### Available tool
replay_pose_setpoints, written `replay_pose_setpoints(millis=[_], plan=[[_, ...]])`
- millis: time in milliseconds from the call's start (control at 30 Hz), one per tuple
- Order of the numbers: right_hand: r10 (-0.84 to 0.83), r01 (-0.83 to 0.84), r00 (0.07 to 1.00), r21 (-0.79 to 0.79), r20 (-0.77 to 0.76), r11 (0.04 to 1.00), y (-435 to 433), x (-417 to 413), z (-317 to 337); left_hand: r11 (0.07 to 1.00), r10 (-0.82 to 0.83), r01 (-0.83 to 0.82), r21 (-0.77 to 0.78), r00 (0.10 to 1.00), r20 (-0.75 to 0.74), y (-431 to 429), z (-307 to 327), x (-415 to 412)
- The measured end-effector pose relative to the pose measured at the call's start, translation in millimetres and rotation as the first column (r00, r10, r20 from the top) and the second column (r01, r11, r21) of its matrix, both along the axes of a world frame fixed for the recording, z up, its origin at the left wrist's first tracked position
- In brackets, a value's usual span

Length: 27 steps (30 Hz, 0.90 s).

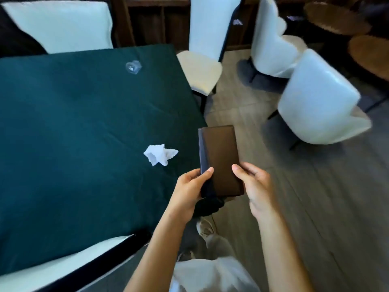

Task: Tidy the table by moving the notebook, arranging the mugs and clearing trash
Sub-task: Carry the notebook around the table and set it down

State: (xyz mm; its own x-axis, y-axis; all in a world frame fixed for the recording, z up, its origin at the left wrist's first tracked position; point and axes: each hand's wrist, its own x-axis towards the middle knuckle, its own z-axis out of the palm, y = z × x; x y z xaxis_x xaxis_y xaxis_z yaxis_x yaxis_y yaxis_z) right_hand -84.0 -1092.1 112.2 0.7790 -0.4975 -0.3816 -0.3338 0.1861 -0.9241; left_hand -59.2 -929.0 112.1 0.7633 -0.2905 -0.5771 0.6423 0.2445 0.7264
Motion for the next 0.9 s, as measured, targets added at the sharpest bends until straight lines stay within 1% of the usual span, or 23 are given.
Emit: replay_pose_setpoints(millis=[67, 133, 233, 333, 433, 500, 600, 733, 833, 900], plan=[[0.083, -0.083, 0.996, 0.011, -0.016, 0.997, -4, 23, -17, 0.997, 0.072, -0.072, -0.002, 0.997, -0.025, -3, -18, 10], [0.159, -0.157, 0.986, 0.027, -0.046, 0.987, -9, 46, -36, 0.989, 0.137, -0.135, 0.061, 0.990, -0.023, -8, -35, 21], [0.243, -0.238, 0.956, 0.049, -0.162, 0.970, -16, 75, -70, 0.969, 0.195, -0.186, 0.165, 0.980, -0.044, -17, -65, 37], [0.295, -0.276, 0.920, 0.108, -0.258, 0.955, -22, 95, -100, 0.942, 0.233, -0.203, 0.267, 0.969, -0.086, -25, -96, 54], [0.391, -0.345, 0.878, 0.202, -0.274, 0.916, -28, 111, -118, 0.902, 0.288, -0.236, 0.361, 0.953, -0.096, -32, -118, 70], [0.449, -0.399, 0.848, 0.219, -0.283, 0.891, -33, 120, -126, 0.881, 0.322, -0.259, 0.397, 0.942, -0.099, -35, -126, 76], [0.492, -0.461, 0.801, 0.175, -0.339, 0.870, -35, 132, -139, 0.857, 0.354, -0.270, 0.438, 0.927, -0.122, -39, -135, 79], [0.498, -0.510, 0.762, 0.090, -0.415, 0.856, -36, 138, -158, 0.809, 0.363, -0.250, 0.532, 0.924, -0.119, -42, -146, 78], [0.483, -0.525, 0.757, 0.031, -0.441, 0.850, -39, 133, -164, 0.748, 0.269, -0.154, 0.645, 0.959, -0.084, -43, -144, 74], [0.488, -0.555, 0.746, -0.018, -0.453, 0.831, -41, 136, -168, 0.676, 0.186, -0.082, 0.732, 0.981, -0.062, -43, -142, 75]])
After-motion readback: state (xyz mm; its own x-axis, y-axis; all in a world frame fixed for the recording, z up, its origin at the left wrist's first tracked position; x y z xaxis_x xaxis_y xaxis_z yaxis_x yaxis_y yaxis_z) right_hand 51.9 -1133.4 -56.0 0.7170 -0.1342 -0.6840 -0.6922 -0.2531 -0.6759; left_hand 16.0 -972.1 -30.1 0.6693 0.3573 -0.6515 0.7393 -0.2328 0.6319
